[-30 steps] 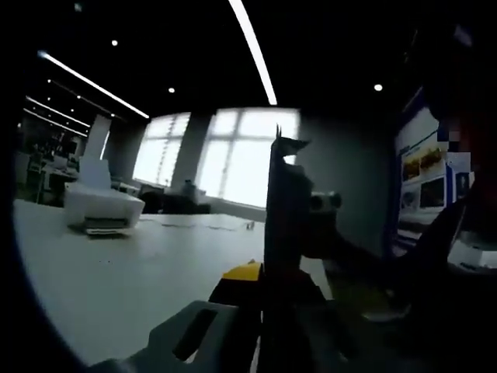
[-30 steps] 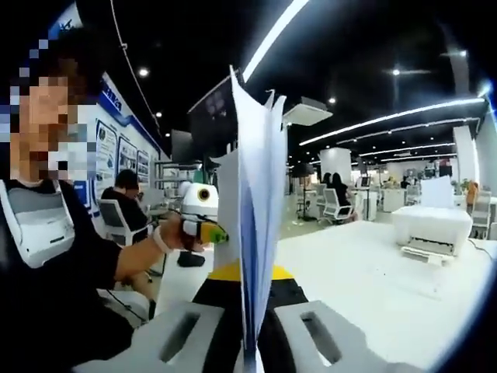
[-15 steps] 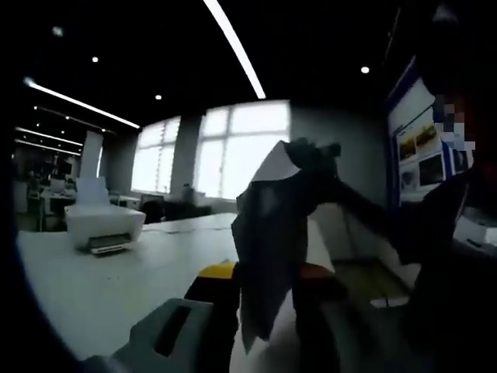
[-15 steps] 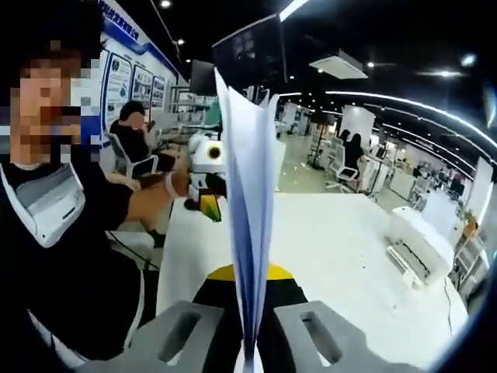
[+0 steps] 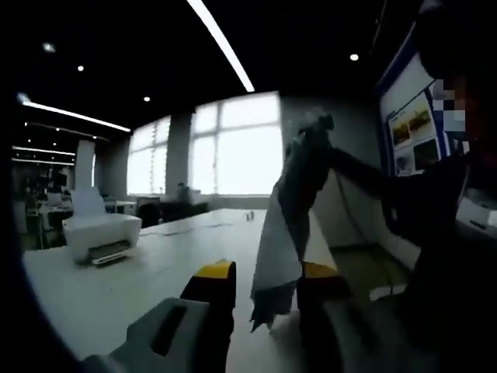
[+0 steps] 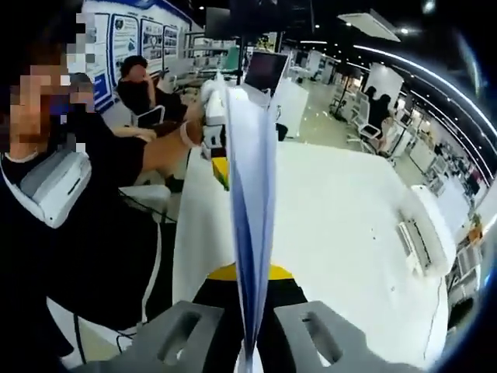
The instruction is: Organize the stack of printing papers by aligning and flattening the scattered papers on the table
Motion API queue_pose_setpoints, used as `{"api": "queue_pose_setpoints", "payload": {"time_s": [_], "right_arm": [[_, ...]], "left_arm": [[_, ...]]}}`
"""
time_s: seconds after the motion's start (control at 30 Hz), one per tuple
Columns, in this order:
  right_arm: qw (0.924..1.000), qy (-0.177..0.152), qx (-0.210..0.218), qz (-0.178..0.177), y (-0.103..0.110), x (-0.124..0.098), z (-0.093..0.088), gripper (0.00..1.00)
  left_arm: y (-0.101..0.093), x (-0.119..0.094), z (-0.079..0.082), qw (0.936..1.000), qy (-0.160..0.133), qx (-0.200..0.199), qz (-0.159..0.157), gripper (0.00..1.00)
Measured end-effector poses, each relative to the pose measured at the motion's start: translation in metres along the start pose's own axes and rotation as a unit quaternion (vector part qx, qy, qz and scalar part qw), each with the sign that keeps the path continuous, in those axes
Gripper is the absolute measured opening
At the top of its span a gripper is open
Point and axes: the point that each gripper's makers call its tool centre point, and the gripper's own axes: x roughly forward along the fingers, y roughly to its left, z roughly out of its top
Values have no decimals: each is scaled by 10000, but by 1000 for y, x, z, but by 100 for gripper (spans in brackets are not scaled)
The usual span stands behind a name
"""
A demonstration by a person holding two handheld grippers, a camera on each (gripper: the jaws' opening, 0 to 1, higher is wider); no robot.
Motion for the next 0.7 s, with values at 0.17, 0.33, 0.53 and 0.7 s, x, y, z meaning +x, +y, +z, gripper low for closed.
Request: {"api": "queue_pose_setpoints", "payload": {"time_s": [0.17,0.33,0.53,0.7], "right_arm": [[9983,560,-77,127,2,13,-5,0],[9937,1086,-162,237,0,28,-14,0],[9789,1950,-383,468,2,53,-22,0],[9708,2284,-456,581,6,68,-24,0]], "left_arm": [[-4,2,-5,9997,185,113,-80,38],[-6,5,-10,9990,328,222,-189,36],[-12,17,-27,9965,646,313,-434,30],[-18,18,-40,9947,777,365,-561,23]]}}
